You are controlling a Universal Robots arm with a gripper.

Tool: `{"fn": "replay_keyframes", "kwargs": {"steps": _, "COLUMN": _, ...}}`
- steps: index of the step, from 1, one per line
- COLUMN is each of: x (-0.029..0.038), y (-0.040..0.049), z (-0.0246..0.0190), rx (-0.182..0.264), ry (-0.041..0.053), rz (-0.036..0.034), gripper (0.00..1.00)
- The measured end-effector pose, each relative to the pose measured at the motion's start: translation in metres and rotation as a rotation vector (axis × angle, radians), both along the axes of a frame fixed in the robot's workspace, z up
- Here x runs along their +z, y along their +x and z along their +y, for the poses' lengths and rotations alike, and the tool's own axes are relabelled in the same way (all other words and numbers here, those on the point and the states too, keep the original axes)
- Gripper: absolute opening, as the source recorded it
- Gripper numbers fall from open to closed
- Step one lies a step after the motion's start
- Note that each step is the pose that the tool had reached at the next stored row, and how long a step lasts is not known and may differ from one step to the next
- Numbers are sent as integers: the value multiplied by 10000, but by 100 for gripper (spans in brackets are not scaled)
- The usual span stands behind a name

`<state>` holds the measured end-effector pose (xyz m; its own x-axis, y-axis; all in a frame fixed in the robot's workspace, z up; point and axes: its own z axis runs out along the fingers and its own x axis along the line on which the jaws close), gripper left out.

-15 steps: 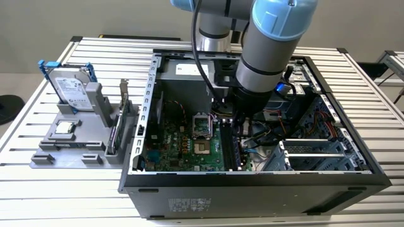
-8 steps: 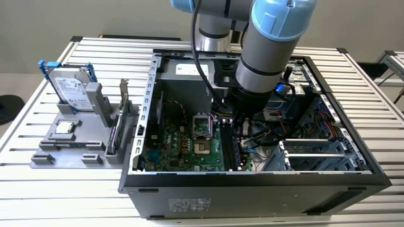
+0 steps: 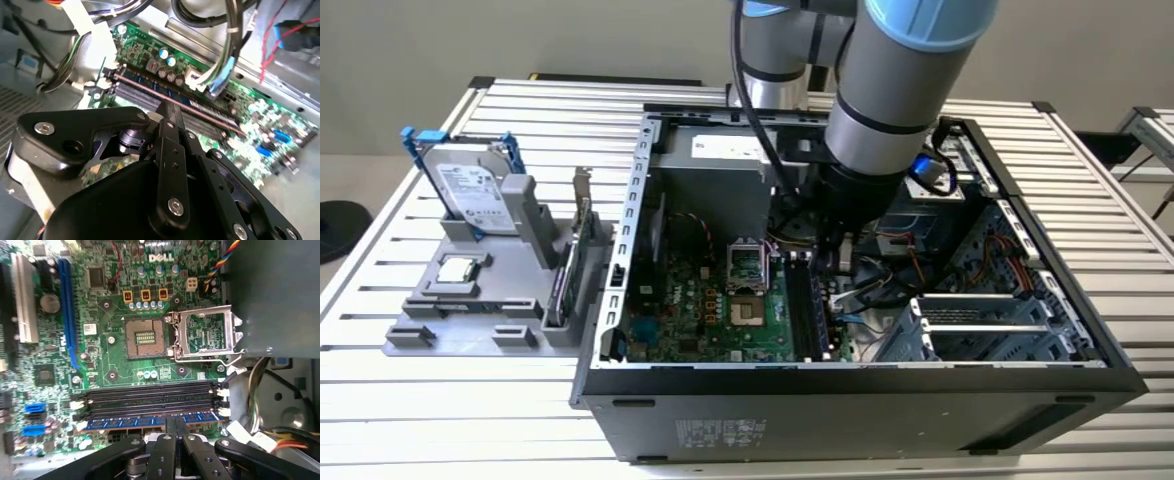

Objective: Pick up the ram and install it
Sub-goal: 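Press down the ram until it locks into place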

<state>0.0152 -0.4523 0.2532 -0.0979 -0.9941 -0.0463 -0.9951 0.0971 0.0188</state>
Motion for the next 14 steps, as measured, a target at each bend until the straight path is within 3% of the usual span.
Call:
{"fn": "replay_keyframes", "kwargs": {"steps": 6, "x": 125, "y": 0, "z": 0, "rx": 0, "ry": 0, "rz": 21, "gripper": 0}}
{"fn": "replay_keyframes", "kwargs": {"steps": 14, "x": 138, "y": 0, "z": 0, "rx": 0, "ry": 2, "rz": 28, "gripper": 0}}
